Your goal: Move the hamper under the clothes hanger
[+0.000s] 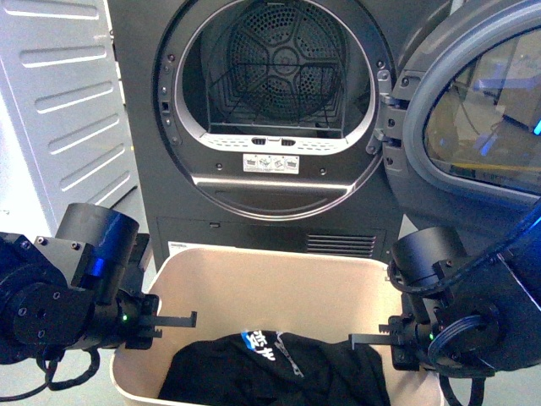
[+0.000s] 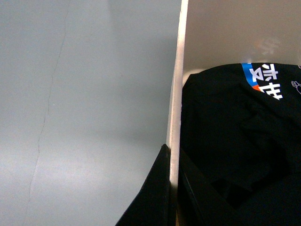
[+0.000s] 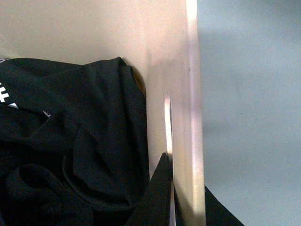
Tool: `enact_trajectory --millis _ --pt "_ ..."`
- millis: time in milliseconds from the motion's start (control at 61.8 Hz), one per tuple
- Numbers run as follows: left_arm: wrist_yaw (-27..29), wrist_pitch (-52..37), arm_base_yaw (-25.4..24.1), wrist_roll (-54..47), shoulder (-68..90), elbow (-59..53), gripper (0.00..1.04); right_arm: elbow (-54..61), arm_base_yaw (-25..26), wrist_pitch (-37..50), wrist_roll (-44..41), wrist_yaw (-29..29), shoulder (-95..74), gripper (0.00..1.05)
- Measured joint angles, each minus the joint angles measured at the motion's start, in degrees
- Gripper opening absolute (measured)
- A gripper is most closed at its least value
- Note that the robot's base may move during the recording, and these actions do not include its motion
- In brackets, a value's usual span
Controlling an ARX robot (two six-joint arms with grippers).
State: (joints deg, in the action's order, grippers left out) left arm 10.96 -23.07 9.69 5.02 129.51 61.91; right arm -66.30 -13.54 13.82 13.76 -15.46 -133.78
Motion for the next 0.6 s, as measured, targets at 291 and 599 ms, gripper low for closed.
enact_trajectory --millis 291,599 --pt "0.0 0.1 0.0 0.0 0.0 -0.1 0.04 0.1 0.0 0.0 0.0 0.0 0.0 0.03" --pt "0.7 0.2 -1.2 0.0 0.0 -0.4 0.04 0.1 -1.3 0.1 0.0 1.1 0.0 0.03"
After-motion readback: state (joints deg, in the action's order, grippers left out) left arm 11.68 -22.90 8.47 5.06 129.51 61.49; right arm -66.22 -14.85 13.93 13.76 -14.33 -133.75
